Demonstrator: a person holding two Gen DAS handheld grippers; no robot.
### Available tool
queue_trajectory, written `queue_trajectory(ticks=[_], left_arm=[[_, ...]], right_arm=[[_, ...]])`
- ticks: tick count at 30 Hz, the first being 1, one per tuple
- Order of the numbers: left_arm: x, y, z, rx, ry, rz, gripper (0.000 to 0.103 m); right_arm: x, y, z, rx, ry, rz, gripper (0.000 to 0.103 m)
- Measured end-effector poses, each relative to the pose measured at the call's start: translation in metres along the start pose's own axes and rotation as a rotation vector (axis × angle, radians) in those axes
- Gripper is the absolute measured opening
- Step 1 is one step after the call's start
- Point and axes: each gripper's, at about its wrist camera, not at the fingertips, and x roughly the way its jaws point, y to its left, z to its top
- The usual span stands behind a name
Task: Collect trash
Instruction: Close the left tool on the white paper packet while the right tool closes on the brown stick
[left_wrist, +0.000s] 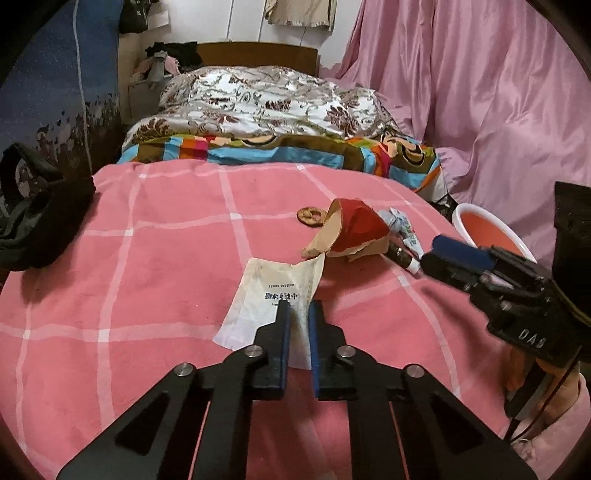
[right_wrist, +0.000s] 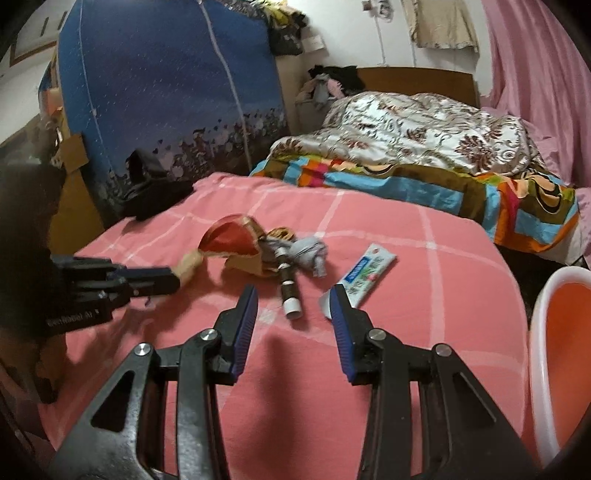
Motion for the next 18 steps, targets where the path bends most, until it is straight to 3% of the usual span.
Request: queue_trajectory(ticks=[4, 8, 18], left_arm=[[-0.008, 0.001, -0.001, -0.01, -0.031, -0.003, 0.005], [-0.014, 0.0, 0.0, -0.015, -0.055, -0.006, 0.004], [-0.044, -0.007, -0.005, -0.006, -0.137, -0.003, 0.003]], right_arm=[[0.015, 0.002, 0.001, -0.003, 0.054, -0.005, 0.041], [0.023, 0.003, 0.001, 0.002, 0.084, 0.008, 0.017], [-0.002, 0.023, -0.005, -0.086, 0.036, -0.014, 0.017]])
